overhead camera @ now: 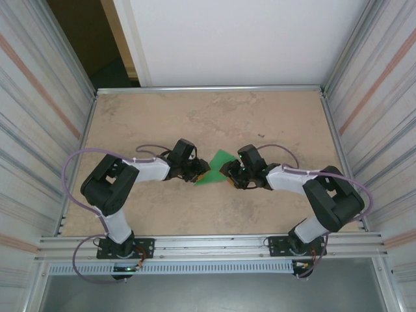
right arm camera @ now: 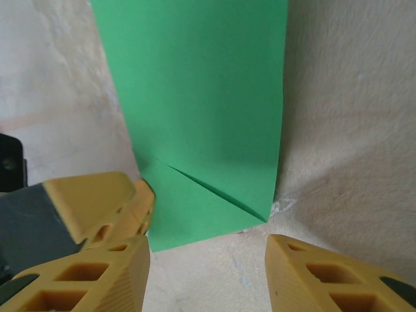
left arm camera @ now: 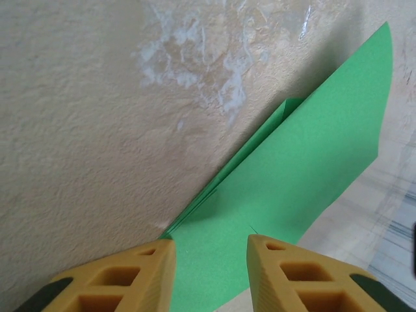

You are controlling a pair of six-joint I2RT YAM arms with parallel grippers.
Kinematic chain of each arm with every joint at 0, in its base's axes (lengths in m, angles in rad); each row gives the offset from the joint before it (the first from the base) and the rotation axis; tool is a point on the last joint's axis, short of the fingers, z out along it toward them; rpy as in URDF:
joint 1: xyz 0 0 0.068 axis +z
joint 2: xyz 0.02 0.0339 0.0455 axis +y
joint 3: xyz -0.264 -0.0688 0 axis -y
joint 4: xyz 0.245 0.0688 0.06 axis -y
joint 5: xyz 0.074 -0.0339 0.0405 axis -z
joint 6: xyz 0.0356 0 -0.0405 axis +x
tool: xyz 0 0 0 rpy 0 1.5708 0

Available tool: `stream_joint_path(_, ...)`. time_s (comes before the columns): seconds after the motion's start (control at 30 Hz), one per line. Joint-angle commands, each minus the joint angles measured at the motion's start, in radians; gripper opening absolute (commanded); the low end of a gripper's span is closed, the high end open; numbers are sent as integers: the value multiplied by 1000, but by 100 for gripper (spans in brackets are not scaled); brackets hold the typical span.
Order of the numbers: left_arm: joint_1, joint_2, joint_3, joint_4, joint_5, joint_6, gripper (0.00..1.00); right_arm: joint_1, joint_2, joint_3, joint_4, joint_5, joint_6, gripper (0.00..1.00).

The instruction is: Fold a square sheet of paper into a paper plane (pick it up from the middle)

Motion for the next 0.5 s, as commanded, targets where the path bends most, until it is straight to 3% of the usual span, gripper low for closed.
stream_joint_path(0.0,-8,22,-48,-87,-32,-53,36,20,20,-15,40,33,83,48)
stream_joint_path(0.33,-6,43,-49,-92,-22,-52,36,10,61,-29,47,63,125,48)
stream_joint_path(0.47,-5,47,-52,-91,-22,-50,36,1,69,-31,78,69,112,43)
